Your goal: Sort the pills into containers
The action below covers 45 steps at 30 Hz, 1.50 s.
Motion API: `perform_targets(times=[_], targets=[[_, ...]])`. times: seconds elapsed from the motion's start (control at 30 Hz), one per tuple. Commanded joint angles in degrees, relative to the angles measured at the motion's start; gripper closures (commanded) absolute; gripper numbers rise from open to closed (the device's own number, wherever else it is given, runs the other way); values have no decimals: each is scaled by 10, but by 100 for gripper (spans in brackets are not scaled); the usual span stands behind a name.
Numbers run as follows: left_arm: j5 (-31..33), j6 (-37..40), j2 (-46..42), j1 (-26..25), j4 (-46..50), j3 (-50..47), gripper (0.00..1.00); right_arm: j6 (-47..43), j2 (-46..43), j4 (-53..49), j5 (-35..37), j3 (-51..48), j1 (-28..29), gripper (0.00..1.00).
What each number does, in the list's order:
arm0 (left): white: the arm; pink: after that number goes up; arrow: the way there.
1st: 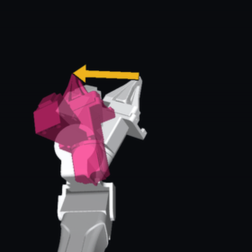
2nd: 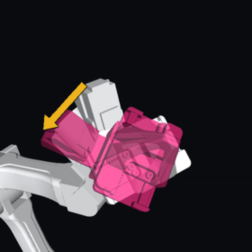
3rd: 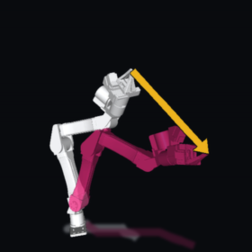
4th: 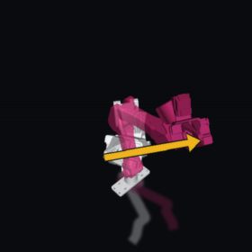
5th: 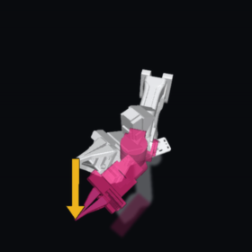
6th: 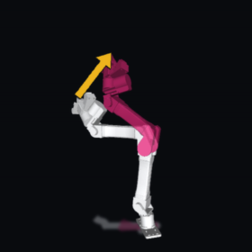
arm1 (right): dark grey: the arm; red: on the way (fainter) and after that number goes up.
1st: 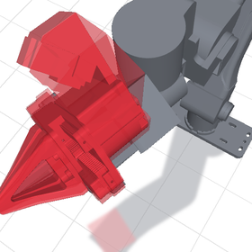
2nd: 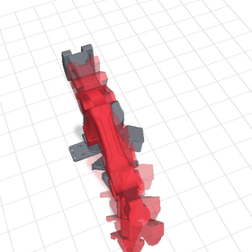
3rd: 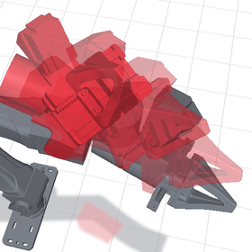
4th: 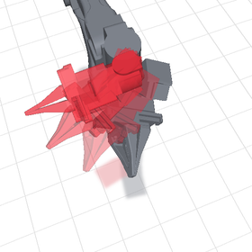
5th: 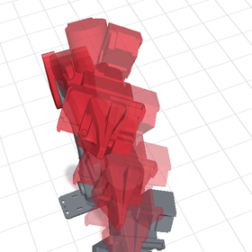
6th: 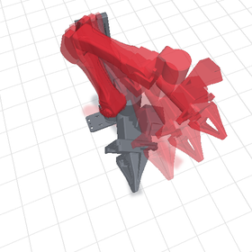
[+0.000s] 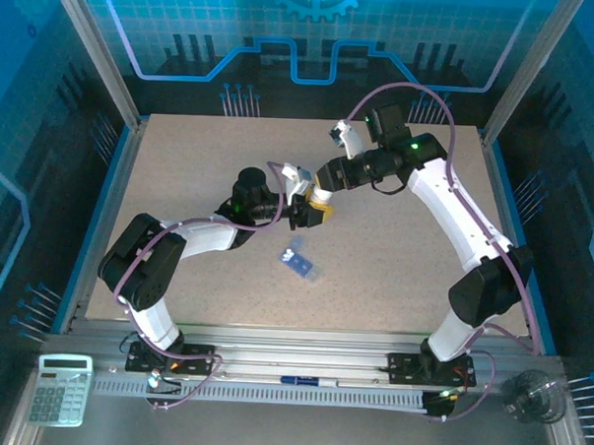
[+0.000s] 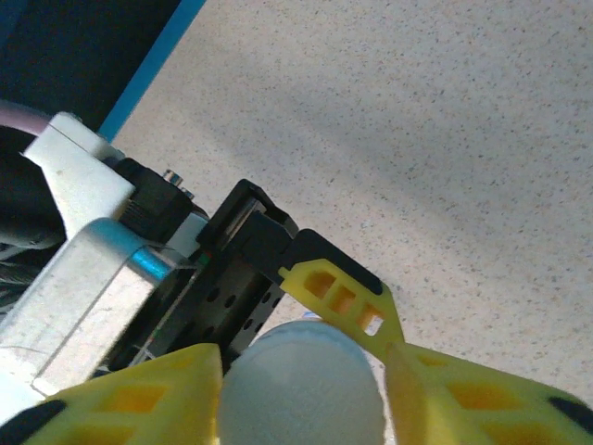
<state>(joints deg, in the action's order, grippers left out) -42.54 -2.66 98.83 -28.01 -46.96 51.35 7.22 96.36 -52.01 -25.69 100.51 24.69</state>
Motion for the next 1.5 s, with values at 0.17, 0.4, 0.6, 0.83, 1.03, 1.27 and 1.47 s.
perform_targets(times=[0.17,0.4,0.6,0.83,1.03,1.27,1.47], targets=[[-2,4,-16,0,-25,10,100,58,-35,34,54,-71,25,64],[-1,-1,-12,0,-30,12,100,267,-136,200,168,-238,59,64],[1,-2,-11,0,-30,11,100,319,-149,239,198,-262,86,63],[0,-1,-11,0,-27,12,100,307,-161,225,165,-235,50,47],[-1,0,-12,0,-29,11,100,258,-231,285,96,-281,-15,24],[-5,-1,-12,0,-31,10,100,111,-184,298,-84,-265,-66,18],[-9,-1,-13,0,-30,11,100,51,-136,265,-104,-220,-46,18]])
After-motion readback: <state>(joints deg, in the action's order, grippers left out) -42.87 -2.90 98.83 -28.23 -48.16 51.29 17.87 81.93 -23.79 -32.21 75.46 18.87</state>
